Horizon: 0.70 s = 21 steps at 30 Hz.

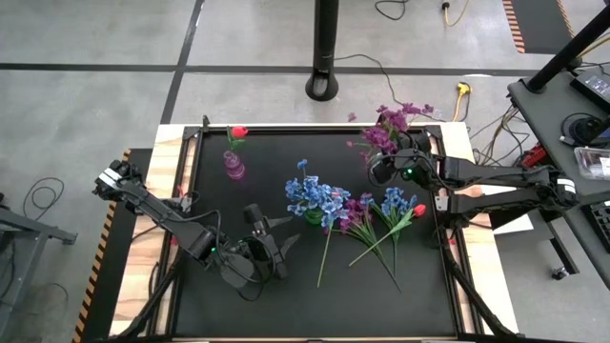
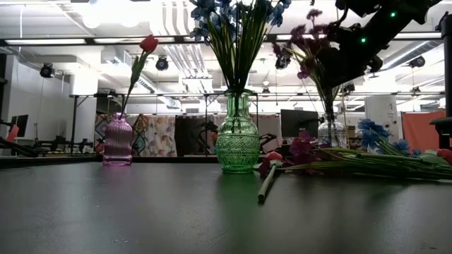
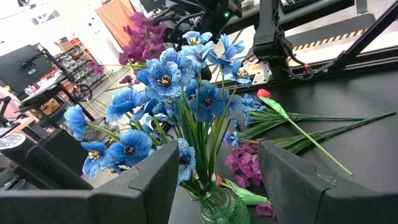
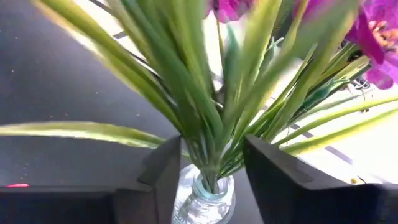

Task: Sort flowers into vase by color
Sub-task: Put the left violet flowers into the transparent vase

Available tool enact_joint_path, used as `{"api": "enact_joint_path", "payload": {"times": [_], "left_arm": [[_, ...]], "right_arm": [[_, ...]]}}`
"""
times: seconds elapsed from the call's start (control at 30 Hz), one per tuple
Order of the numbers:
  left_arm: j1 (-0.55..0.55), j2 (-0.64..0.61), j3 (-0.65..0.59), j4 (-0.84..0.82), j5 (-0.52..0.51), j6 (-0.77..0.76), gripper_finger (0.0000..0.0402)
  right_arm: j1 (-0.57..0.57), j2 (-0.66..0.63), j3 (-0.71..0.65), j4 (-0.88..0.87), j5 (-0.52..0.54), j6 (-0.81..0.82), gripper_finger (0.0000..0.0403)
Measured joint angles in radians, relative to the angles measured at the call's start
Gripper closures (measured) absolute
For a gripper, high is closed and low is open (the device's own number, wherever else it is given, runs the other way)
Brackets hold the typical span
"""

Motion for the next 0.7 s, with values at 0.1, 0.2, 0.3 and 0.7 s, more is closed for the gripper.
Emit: {"api": "enact_joint_path", "payload": {"times": [0.1, 0.2, 0.3, 0.7], "left_arm": [[0.000, 0.000, 0.000, -0.003, 0.000, -0.001, 0.0200], [0.000, 0.000, 0.000, -0.008, 0.000, -0.004, 0.0200], [0.000, 0.000, 0.000, -0.009, 0.000, -0.004, 0.0200], [0.000, 0.000, 0.000, -0.009, 0.000, -0.004, 0.0200]], "right_arm": [[0.000, 0.000, 0.000, 0.000, 0.000, 0.002, 0.0284], [0.000, 0.000, 0.000, 0.000, 0.000, 0.004, 0.0318], [0.000, 0.000, 0.000, 0.000, 0.000, 0.005, 0.0348], [0.000, 0.000, -0.004, -0.006, 0.002, 0.012, 0.0368]]}}
